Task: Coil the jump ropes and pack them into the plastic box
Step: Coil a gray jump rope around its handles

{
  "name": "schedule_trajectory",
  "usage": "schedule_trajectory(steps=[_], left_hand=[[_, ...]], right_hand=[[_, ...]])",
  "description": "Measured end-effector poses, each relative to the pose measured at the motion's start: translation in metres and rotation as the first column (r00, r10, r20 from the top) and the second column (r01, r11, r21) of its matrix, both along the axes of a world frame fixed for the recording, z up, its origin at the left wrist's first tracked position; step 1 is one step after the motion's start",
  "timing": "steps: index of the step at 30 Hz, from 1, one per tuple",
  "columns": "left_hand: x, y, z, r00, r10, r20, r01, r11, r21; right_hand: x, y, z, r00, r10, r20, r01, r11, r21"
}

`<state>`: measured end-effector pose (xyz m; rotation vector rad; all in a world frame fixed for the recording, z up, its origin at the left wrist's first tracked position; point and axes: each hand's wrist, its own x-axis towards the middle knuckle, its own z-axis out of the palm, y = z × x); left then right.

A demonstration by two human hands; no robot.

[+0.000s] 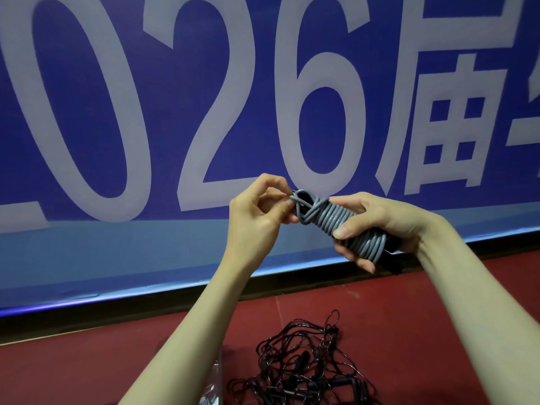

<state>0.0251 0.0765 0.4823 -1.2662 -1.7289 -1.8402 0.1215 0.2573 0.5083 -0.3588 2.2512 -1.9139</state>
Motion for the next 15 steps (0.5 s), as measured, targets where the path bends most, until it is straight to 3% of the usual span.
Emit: schedule_trajectory(steps=[6,12,15], left_hand=[[0.0068,0.0027,0.0017,0.964,0.151,-0.218,-0.133,0.987,0.094],[0.0105,0.0086,-0.0024,0.960,0.204,-0.193,-0.189,0.978,0.093],[0.0106,0.0100,-0.0039,0.991,0.130,-0.042,-0.125,0.987,0.102]], right_hand=[[0.0018,0.0015,-0.0003,1.000,0.029,-0.001,-0.029,1.000,-0.012],[0.0021,0.0038,-0.0016,1.000,0.012,-0.004,-0.012,1.000,0.011],[0.0024,0.0043,-0.0006,0.998,-0.042,-0.037,0.045,0.997,0.064]])
